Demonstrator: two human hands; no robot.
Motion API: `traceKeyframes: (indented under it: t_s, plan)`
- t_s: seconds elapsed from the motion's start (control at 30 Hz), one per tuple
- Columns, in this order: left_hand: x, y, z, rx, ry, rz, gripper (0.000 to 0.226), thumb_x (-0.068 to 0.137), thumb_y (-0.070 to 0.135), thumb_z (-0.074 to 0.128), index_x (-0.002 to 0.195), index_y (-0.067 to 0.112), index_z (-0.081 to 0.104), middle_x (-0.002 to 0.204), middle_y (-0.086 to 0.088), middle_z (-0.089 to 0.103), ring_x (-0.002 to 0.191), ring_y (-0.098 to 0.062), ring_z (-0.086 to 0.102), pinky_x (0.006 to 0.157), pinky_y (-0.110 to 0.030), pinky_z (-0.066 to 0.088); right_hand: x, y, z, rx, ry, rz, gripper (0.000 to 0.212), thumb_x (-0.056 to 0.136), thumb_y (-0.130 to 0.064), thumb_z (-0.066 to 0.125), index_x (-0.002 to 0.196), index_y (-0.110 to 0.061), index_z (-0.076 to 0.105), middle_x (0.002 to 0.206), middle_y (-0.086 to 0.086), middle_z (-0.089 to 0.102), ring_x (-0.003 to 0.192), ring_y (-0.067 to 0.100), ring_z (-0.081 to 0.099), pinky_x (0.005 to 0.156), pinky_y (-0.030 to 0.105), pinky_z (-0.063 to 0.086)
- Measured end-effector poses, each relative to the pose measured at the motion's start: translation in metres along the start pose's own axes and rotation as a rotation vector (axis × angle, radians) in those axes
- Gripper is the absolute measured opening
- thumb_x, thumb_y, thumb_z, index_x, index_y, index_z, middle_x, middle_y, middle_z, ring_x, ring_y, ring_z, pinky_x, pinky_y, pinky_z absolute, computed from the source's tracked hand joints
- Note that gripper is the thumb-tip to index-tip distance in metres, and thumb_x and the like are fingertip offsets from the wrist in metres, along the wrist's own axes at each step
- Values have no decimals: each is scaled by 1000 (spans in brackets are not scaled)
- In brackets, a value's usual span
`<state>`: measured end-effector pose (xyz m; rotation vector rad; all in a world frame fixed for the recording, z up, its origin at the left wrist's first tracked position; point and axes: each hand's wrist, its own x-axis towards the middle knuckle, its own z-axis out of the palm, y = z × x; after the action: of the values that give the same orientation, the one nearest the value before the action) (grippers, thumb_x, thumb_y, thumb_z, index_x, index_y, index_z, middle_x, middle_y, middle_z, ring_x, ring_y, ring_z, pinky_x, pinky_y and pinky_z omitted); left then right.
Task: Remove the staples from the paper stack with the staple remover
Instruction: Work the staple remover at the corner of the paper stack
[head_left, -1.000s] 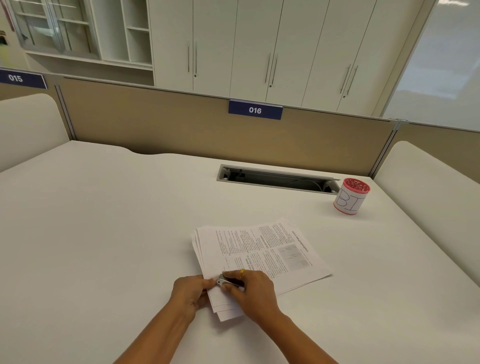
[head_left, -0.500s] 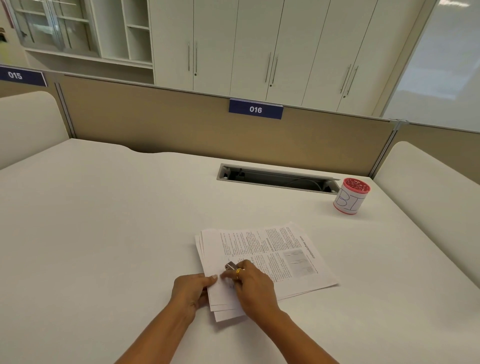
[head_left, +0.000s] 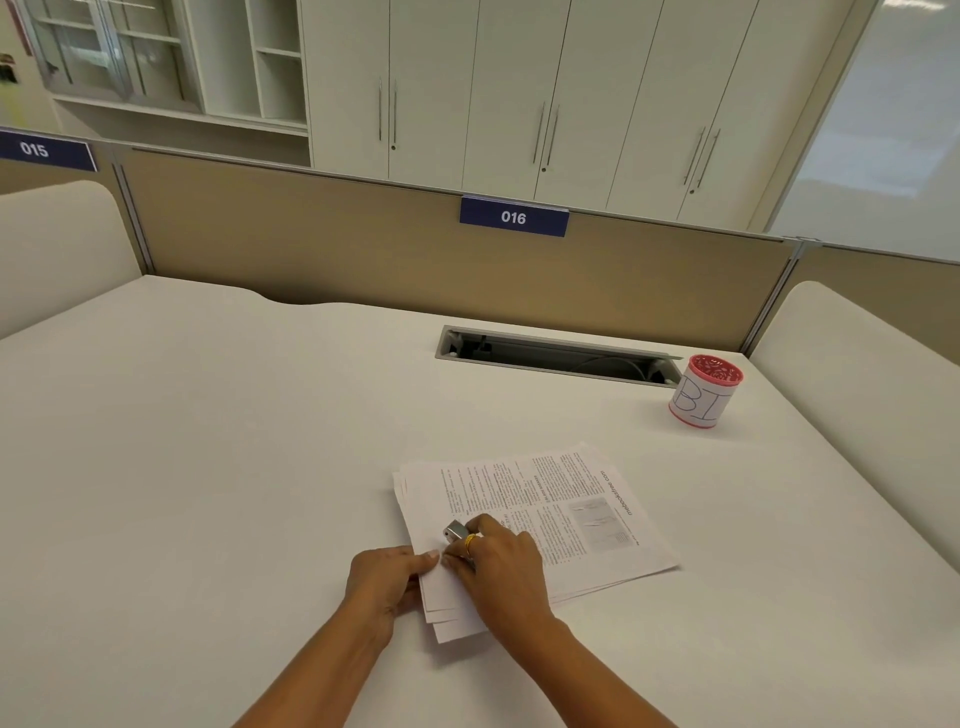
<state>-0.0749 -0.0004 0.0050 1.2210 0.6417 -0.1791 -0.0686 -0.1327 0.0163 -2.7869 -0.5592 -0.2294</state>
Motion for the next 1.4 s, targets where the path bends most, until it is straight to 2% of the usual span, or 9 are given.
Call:
traceKeyframes:
  t_s: [0.17,0.27,0.4,0.67,0.7,0.77,0.83,1.2,1.4]
  plan:
    - [-1,1,0,-16,-1,-1,10,73,-10,68,69,-2,66,52,-8,70,54,-24,67,40,-25,53,1,-3,0,-57,7,-32,32,96,-35,40,115,-22,63,122,1,56,103,20,56,81,29,32]
    - [-2,1,0,-25,-6,-2,12,74,-11,67,67,-2,65,49,-8,69,43,-19,66,38,-25,53,-3,-10,-7,-141,101,-57,9,73,-37,75,77,-29,74,85,-8,68,69,9,63,61,23,43]
    - [-2,1,0,-25,-5,5,12,74,-12,67,67,-2,65,50,-9,69,42,-19,66,39,-26,53,-5,-14,-2,-173,144,-66,22,48,-36,89,53,-29,69,65,-12,66,51,5,58,48,14,41]
    - [-2,0,1,7,25,20,12,74,-10,68,67,0,65,69,-15,69,62,-28,66,52,-31,56,-6,-12,-1,-127,123,-2,14,61,-32,84,68,-27,73,82,-8,71,64,9,65,55,20,47]
    - [-2,0,1,15,30,23,13,74,-10,68,67,1,65,72,-14,69,64,-28,65,53,-31,56,-6,-10,-1,-109,110,-1,8,74,-29,75,80,-25,74,96,-3,71,76,14,67,64,25,48]
    - [-2,0,1,27,34,26,13,75,-9,68,69,2,65,73,-13,68,65,-27,65,49,-28,55,-4,-5,2,-46,10,7,26,95,-28,45,110,-19,65,125,3,58,106,22,58,83,33,39]
    - [-3,0,2,25,36,28,12,75,-9,68,70,2,65,73,-13,68,65,-27,64,45,-25,55,-4,-1,2,-12,-27,10,35,99,-32,33,121,-22,58,135,0,48,116,20,49,89,31,32]
    - [-1,0,4,1,88,22,13,73,-7,70,66,1,63,73,-16,67,67,-30,64,67,-37,55,-8,11,-5,244,-74,9,42,95,-23,42,136,-32,39,122,-5,63,107,16,59,93,28,43]
    - [2,-1,3,6,129,18,9,72,-8,70,71,-2,64,85,-22,67,79,-36,64,72,-41,54,-15,18,-9,256,-100,27,28,89,-31,52,117,-30,55,109,-8,68,98,12,63,92,28,47]
